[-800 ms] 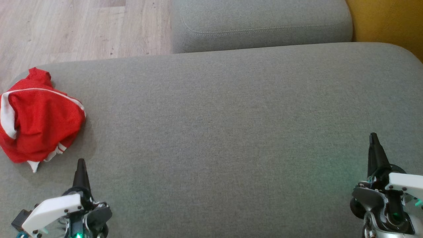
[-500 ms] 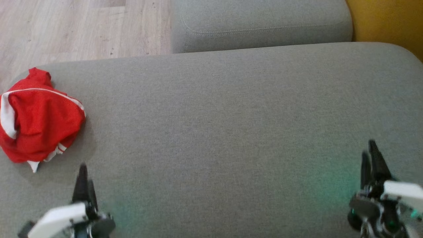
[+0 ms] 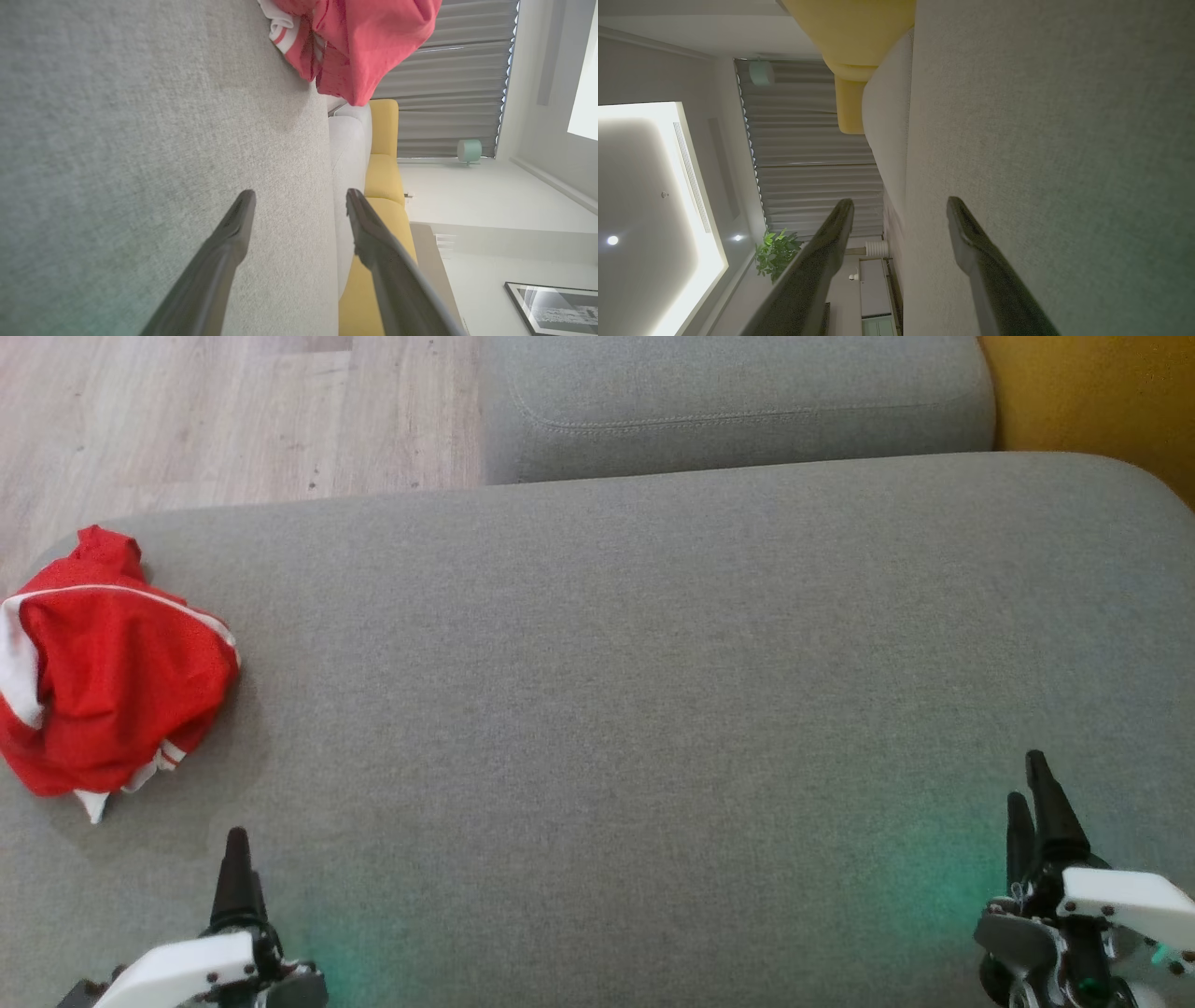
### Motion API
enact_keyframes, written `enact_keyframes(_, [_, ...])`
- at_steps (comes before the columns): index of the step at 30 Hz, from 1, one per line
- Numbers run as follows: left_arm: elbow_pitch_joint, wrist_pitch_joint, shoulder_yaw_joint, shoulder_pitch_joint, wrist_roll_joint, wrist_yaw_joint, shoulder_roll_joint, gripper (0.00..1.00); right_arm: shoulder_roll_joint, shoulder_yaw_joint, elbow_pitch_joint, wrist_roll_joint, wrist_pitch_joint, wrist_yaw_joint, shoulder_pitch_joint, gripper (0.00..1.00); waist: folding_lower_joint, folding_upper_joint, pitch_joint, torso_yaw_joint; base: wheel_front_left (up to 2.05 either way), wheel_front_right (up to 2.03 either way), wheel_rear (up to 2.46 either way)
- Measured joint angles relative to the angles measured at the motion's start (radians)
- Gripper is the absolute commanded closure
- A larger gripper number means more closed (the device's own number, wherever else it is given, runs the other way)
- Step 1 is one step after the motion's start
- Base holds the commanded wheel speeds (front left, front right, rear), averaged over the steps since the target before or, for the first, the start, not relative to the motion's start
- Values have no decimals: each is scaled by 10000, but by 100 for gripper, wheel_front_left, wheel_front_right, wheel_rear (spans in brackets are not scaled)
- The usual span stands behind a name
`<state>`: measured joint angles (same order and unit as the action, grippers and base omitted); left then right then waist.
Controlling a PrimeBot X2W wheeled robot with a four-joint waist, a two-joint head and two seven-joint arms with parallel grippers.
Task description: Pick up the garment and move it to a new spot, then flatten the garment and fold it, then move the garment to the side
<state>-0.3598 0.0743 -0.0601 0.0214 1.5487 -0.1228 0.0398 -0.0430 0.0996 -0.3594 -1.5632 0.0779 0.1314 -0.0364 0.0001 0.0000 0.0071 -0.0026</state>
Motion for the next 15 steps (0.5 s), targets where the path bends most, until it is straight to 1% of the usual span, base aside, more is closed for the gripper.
enact_keyframes(9, [-159,-282,169,374,-1185,-2,36,0,-104,-288,-84,851,-309,0,-436,0,0,0,86,-31,0,0,0])
enact_keyframes(15, [-213,-437,274,427,-2270,-2,94,0,-194,-368,-190,1662,-447,0,-609,0,0,0,121,-46,0,0,0])
